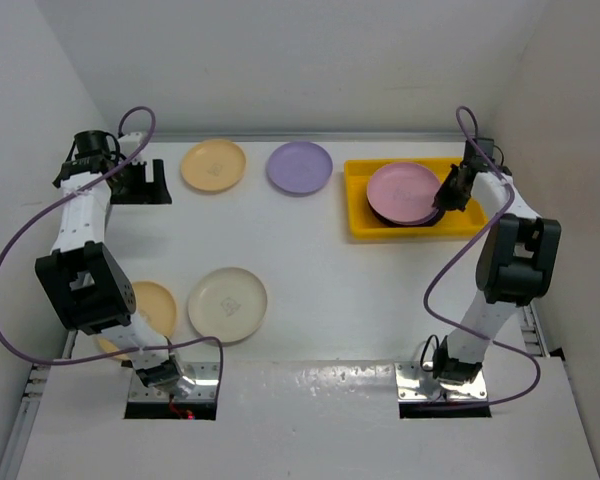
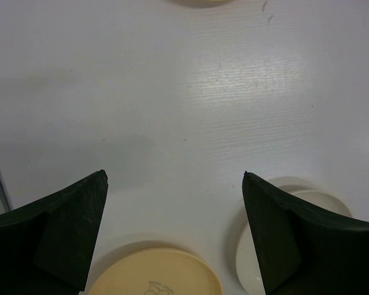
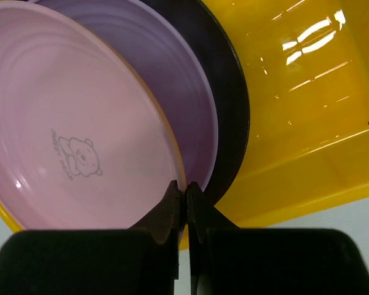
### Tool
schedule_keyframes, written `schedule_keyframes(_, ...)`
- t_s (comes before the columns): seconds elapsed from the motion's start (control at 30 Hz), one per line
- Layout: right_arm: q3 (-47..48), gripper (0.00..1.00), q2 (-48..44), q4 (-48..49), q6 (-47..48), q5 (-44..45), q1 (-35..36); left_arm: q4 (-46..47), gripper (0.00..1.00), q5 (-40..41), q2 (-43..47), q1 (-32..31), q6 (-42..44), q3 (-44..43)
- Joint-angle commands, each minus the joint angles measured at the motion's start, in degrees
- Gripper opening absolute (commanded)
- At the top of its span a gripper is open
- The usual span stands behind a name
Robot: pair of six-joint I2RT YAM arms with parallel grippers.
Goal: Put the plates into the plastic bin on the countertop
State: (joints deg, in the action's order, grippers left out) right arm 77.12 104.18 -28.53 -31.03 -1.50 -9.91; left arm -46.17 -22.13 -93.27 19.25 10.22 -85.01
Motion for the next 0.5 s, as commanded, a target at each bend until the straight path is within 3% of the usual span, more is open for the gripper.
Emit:
schedule_keyframes(0.0,3.92,0.00,-0.65,0.93,-1.58,-4.13,-0.98,0.47,0.92,0.77,0.11,0.53,-0.37,-1.74)
schedule_keyframes(0.1,2.69,0.00,0.84,2.07,-1.58,-3.87,-1.34,0.47,0.92,1.30,-1.11,0.53,-0.37,-2.88)
schedule_keyframes(0.2,1.45,0.56,2.94,2.61,-0.36,-2.55,-2.13,0.47,0.92,0.78,-1.12,0.53,-0.37,-3.41)
schedule_keyframes(0.23,1.71,0.80,3.22,2.43,1.22,-2.20,-2.13,0.47,0.92,0.77,-1.12,0.53,-0.37,-3.41)
schedule_keyframes(0.33,5.39,1.00,3.75,-1.06,6.92,-1.50,-0.20,0.47,0.92,0.77,-1.12,0.53,-0.37,-3.41)
schedule_keyframes(0.43,5.42,1.00,-1.42,-1.79,12.46,6.82,7.25,-0.15,0.92,0.07,0.19,0.53,2.61,-2.01)
schedule_keyframes(0.47,4.36,1.00,-5.44,-1.09,14.22,9.47,13.02,-0.15,0.92,0.68,0.72,0.53,3.92,-0.52)
